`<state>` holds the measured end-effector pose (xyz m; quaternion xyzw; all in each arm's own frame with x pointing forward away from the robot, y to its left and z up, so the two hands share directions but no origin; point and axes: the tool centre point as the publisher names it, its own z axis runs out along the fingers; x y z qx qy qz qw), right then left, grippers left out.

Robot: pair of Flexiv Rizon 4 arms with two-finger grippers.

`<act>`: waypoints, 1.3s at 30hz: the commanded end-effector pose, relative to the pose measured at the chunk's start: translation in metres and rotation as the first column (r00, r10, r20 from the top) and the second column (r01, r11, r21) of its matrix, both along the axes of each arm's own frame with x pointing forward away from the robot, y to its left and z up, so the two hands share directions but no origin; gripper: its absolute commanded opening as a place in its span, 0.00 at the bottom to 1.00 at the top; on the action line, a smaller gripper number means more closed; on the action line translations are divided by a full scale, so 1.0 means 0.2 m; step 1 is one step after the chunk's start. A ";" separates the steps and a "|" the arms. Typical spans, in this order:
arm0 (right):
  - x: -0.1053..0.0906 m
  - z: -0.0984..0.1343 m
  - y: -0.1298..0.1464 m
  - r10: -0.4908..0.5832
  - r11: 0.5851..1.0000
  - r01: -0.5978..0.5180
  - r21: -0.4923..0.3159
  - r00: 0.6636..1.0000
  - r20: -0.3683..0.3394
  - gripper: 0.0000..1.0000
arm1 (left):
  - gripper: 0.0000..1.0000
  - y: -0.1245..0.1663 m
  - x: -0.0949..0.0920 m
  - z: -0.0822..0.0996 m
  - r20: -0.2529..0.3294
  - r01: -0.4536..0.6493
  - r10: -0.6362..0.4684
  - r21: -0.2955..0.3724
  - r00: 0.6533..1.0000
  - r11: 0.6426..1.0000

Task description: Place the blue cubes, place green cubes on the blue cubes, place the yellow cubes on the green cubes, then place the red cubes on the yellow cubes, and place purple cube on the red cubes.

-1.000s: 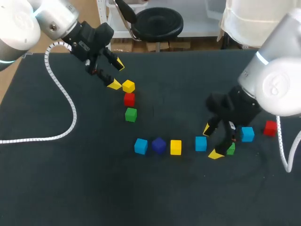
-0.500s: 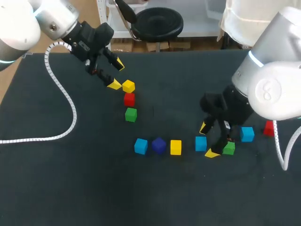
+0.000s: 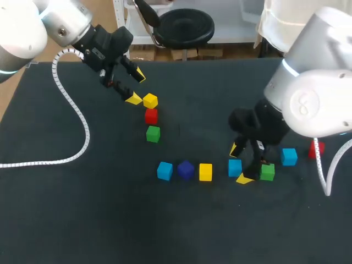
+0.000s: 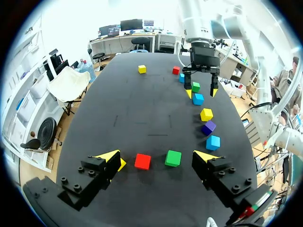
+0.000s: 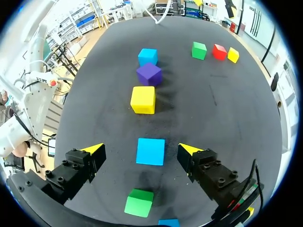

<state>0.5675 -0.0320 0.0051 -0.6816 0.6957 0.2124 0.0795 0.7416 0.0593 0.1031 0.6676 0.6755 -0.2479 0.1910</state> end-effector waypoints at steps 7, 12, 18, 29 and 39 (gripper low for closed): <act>0.01 -0.03 0.00 0.000 1.000 0.000 -0.005 1.000 -0.011 1.00 | 1.00 0.00 0.00 0.00 0.001 0.000 0.000 0.001 1.000 1.000; 0.01 -0.03 -0.01 -0.002 1.000 0.002 -0.006 1.000 -0.014 1.00 | 1.00 0.00 0.00 0.00 0.001 0.000 0.000 0.001 1.000 1.000; 0.01 -0.04 0.00 0.002 1.000 -0.003 -0.009 1.000 -0.018 0.97 | 1.00 0.00 0.00 0.00 0.001 0.000 0.000 0.001 1.000 1.000; 0.02 -0.06 0.01 0.008 1.000 -0.009 -0.022 1.000 -0.025 0.59 | 1.00 0.00 0.00 0.00 0.001 0.000 0.000 0.001 1.000 1.000; 0.02 -0.07 0.01 0.009 0.999 -0.010 -0.034 0.999 -0.035 0.42 | 1.00 0.00 0.00 0.00 0.001 0.000 0.000 0.001 1.000 1.000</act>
